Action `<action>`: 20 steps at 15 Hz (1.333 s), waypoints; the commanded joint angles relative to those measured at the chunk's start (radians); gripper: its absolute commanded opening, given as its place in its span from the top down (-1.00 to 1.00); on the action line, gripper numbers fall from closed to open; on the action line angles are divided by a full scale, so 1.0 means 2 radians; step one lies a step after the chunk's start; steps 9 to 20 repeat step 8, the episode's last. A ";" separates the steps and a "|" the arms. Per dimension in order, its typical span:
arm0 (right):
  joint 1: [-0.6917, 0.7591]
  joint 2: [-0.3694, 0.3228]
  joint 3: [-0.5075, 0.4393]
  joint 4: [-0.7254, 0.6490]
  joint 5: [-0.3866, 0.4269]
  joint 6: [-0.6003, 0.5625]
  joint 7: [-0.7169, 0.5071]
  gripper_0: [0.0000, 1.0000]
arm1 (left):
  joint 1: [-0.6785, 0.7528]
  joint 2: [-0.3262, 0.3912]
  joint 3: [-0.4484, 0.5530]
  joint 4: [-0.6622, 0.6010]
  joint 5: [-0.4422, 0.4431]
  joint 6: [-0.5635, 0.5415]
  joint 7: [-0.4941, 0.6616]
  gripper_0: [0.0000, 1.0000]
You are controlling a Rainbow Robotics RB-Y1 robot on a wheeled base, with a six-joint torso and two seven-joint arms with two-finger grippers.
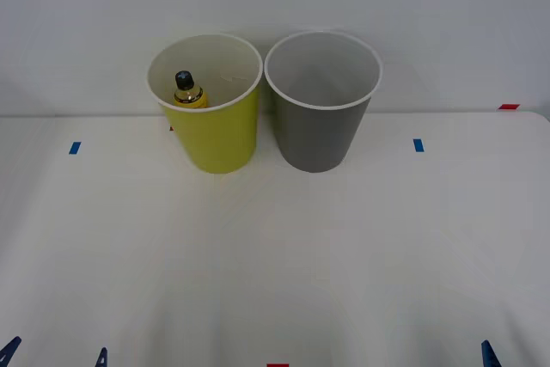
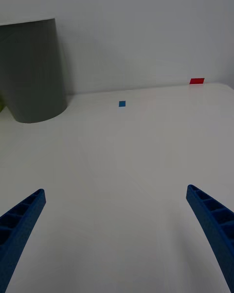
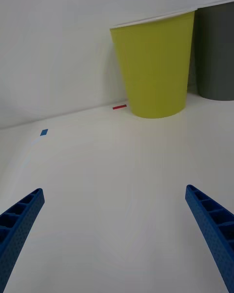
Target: Put cans in the gray bin and PET bottles in the light green bin.
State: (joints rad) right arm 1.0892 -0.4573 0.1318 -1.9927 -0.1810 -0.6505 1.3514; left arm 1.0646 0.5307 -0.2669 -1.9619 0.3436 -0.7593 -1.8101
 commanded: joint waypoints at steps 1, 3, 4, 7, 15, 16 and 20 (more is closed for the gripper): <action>0.000 0.000 0.000 0.000 0.000 0.000 0.000 -1.00 | 0.000 0.000 0.000 0.000 0.000 0.000 0.000 -1.00; 0.000 0.000 0.000 0.000 0.000 0.000 0.000 -1.00 | 0.000 0.000 0.000 0.000 0.000 0.000 0.000 -1.00; 0.000 0.000 0.000 0.000 0.000 0.000 0.000 -1.00 | 0.000 0.000 0.000 0.000 0.000 0.000 0.000 -1.00; 0.000 0.000 0.000 0.000 0.000 0.000 0.000 -1.00 | 0.000 0.000 0.000 0.000 0.000 0.000 0.000 -1.00; 0.000 0.000 0.000 0.000 0.000 0.000 0.000 -1.00 | 0.000 0.000 0.000 0.000 0.000 0.000 0.000 -1.00; 0.000 0.000 0.000 0.000 0.000 0.000 0.000 -1.00 | 0.000 0.000 0.000 0.000 0.000 0.000 0.000 -1.00; 0.000 0.000 0.000 0.000 0.000 0.000 0.000 -1.00 | 0.000 0.000 0.000 0.000 0.000 0.000 0.000 -1.00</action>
